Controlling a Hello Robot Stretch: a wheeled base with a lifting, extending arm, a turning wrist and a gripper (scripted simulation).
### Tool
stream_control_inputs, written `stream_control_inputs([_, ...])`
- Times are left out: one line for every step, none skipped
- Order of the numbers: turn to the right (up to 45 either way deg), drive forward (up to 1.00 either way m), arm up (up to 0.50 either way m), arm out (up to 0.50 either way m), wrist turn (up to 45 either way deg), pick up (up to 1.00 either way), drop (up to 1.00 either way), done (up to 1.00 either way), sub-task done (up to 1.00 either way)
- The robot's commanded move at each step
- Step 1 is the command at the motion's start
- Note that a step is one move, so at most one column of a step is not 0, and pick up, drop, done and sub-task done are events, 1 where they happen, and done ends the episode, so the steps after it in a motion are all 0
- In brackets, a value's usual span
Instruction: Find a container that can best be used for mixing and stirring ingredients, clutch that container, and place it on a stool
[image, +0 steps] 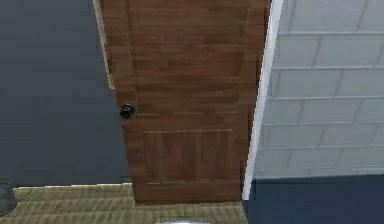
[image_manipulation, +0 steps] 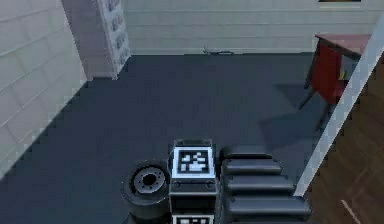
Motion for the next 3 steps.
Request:
stream_control_inputs([-45.0,0.0,0.0,0.0,0.0,0.0,0.0,0.0,0.0])
stream_control_inputs([-42.0,0.0,0.0,0.0,0.0,0.0,0.0,0.0,0.0])
stream_control_inputs([0.0,0.6,0.0,0.0,0.0,0.0,0.0,0.0,0.0])
